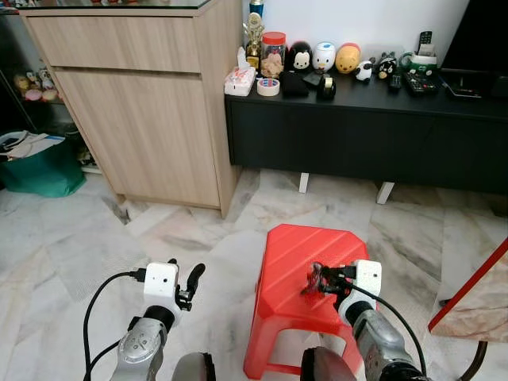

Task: Hang keys on a hook

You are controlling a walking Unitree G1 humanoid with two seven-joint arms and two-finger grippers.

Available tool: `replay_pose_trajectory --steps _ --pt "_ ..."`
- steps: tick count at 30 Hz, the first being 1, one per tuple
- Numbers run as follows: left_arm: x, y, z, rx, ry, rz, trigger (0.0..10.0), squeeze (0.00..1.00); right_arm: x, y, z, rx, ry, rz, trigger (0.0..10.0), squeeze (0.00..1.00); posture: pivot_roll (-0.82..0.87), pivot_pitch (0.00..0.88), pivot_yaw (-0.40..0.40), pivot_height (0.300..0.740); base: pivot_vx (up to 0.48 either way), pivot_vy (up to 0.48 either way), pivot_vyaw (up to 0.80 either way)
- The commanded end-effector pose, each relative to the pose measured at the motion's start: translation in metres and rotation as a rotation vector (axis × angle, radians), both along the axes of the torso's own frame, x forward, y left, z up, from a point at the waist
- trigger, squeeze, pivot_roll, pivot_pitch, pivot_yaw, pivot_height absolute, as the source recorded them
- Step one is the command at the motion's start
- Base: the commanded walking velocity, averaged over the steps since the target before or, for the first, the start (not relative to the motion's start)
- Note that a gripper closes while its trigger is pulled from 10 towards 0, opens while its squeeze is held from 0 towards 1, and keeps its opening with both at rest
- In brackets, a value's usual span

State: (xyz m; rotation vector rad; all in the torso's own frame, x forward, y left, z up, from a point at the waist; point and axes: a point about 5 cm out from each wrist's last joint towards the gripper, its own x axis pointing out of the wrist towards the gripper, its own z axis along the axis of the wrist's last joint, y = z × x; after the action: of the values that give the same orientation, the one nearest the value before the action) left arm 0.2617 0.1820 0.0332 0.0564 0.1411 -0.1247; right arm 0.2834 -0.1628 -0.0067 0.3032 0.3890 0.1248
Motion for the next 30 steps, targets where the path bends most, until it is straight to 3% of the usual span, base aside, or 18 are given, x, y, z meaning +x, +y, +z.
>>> replay_pose_trajectory --steps 1,6,9,14,15,16,17,20,22,26,30 --pt "0.002 0.001 0.002 0.014 -0.008 -0.002 10.0 0.00 0.007 -0.007 0.012 0.010 -0.084 -0.034 0.0 0.00 0.04 0.012 -0.020 0.597 0.000 0.000 0.00" --pt "0.002 0.001 0.002 0.009 -0.010 0.001 10.0 0.00 0.012 -0.014 0.022 -0.006 -0.163 -0.086 0.0 0.00 0.04 0.012 -0.022 0.597 0.000 0.000 0.00" --pt "0.002 0.002 0.001 0.007 -0.010 0.005 10.0 0.00 0.019 -0.028 0.041 -0.063 -0.262 -0.245 0.0 0.00 0.04 0.014 -0.024 0.597 0.000 0.000 0.00" --pt "0.002 0.002 0.001 0.003 -0.010 0.007 10.0 0.00 0.026 -0.031 0.061 -0.063 -0.334 -0.336 0.2 0.00 0.04 0.015 -0.022 0.597 0.000 0.000 0.00" --pt "0.002 0.002 0.001 0.003 -0.010 0.007 10.0 0.00 0.027 -0.030 0.064 -0.064 -0.345 -0.338 4.2 0.00 0.04 0.015 -0.022 0.597 0.000 0.000 0.00" --pt "0.002 0.002 0.001 0.003 -0.010 0.007 10.0 0.00 0.027 -0.030 0.064 -0.064 -0.345 -0.338 4.2 0.00 0.04 0.015 -0.022 0.597 0.000 0.000 0.00" --pt "0.002 0.002 0.001 0.001 -0.011 0.007 10.0 0.00 0.029 -0.027 0.068 -0.066 -0.354 -0.332 10.0 0.00 0.04 0.014 -0.023 0.597 0.000 0.000 0.00" --pt "0.002 0.002 0.002 -0.004 -0.015 0.011 10.0 0.00 0.032 -0.020 0.079 -0.072 -0.393 -0.323 10.0 0.00 0.04 0.013 -0.026 0.597 0.000 0.000 0.00" --pt "0.002 0.002 0.002 -0.006 -0.017 0.011 10.0 0.00 0.031 -0.026 0.089 -0.145 -0.436 -0.389 10.0 0.00 0.04 0.012 -0.028 0.597 0.000 0.000 0.00" --pt "0.001 0.002 0.001 -0.007 -0.017 0.012 10.0 0.00 0.023 -0.049 0.101 -0.293 -0.462 -0.588 10.0 0.00 0.04 0.008 -0.025 0.597 0.000 0.000 0.00" --pt "0.002 0.002 0.002 -0.007 -0.016 0.006 10.0 0.00 0.016 -0.066 0.104 -0.372 -0.439 -0.722 10.0 0.00 0.04 0.005 -0.021 0.597 0.000 0.000 0.00"
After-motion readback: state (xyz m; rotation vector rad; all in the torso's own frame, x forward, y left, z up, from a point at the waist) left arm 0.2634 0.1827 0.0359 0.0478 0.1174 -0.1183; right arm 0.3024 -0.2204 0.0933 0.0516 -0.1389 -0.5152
